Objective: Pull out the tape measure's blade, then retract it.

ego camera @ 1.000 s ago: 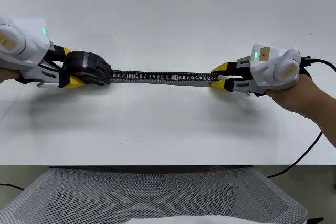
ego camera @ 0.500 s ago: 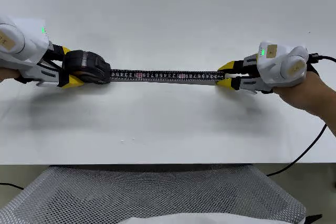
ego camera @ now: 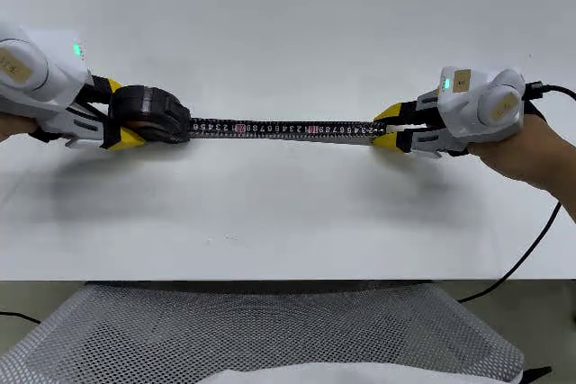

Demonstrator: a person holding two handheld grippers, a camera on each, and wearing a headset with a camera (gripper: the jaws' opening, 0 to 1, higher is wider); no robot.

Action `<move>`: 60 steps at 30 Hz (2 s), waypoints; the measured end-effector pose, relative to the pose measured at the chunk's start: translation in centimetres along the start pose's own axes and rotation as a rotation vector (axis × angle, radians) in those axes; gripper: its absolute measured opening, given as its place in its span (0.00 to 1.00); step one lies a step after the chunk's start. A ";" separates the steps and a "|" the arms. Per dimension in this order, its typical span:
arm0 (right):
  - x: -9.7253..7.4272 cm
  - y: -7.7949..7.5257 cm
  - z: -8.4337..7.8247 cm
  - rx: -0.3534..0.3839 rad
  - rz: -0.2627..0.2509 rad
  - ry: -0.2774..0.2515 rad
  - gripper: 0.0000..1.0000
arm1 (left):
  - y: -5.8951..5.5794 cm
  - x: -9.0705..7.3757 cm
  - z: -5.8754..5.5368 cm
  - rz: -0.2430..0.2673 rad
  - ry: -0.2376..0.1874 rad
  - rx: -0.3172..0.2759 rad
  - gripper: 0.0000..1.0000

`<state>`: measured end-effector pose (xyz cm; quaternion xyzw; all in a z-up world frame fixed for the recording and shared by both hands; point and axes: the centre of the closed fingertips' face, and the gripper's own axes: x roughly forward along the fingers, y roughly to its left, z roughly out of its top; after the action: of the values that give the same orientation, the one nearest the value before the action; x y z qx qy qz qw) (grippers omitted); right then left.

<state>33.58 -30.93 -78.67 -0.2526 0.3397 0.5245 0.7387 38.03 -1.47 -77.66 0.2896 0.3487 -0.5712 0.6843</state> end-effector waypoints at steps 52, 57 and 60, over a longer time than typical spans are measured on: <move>-0.2 0.1 0.5 0.125 -0.006 -0.018 0.25 | 0.0 -0.8 -0.1 0.020 -0.011 -0.049 0.38; -0.5 0.3 0.5 0.163 -0.030 -0.019 0.28 | -0.3 -1.1 -0.2 0.022 -0.045 -0.119 0.44; -0.8 0.6 0.7 0.177 -0.041 -0.028 0.32 | -0.4 -1.5 -0.3 0.039 -0.063 -0.145 0.48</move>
<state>32.99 -30.65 -77.64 -0.1857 0.3690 0.4807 0.7735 37.49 -0.44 -76.65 0.2280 0.3619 -0.5397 0.7251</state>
